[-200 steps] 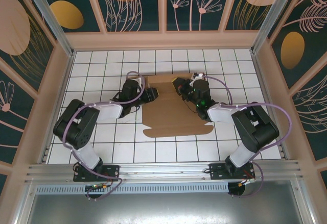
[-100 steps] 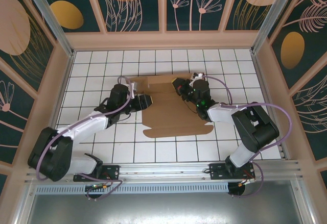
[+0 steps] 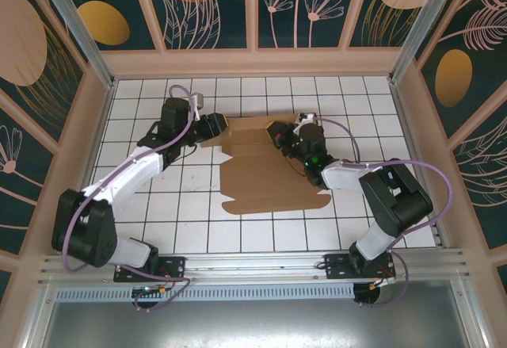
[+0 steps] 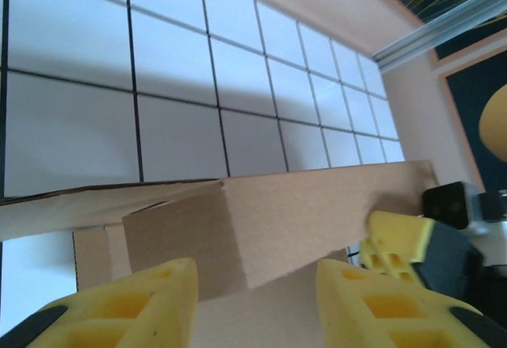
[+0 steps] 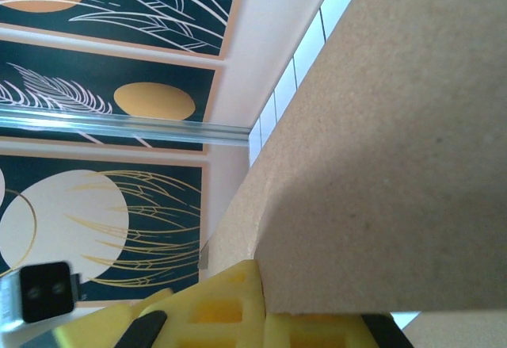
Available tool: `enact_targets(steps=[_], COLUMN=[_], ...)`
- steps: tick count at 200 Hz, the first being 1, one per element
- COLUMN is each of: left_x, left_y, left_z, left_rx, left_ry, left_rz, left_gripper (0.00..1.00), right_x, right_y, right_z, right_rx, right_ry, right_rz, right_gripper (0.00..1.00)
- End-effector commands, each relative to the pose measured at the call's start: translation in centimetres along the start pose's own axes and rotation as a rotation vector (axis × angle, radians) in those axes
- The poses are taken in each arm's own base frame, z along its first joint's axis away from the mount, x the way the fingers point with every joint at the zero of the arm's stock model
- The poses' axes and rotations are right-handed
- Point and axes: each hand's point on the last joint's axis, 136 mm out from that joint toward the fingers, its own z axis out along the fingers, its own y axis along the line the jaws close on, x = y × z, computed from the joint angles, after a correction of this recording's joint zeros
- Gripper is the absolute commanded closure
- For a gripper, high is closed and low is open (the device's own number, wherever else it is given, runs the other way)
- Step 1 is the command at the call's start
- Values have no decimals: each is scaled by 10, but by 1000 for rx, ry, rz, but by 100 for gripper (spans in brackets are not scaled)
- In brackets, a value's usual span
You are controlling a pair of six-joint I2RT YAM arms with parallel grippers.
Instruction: Fold the paper box
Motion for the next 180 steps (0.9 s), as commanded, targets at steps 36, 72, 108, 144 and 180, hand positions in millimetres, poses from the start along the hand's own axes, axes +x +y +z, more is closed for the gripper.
enact_targets(steps=[36,72,108,144,180], left_x=[14,11,13,13,0], left_y=[-1,-4,-16,-15,5], left_z=[26,33,37,33,1], left_rx=[105,155,243,205,-35], left_ry=[54,32,34,25,-25], left_rz=[-99,-135,-183,-157,-3], left_gripper=[55,53,54,55,56], right_x=[17,22,22,17,8], right_y=[-11,-15,-13,-14,-19], right_z=[-4,-2,-1,-3,-10], right_rx=[33,16,14,47,95], right_ry=[64,86,87,64,41], right_rz=[15,50,43,5,-52], right_gripper=[100,100,100,100,100])
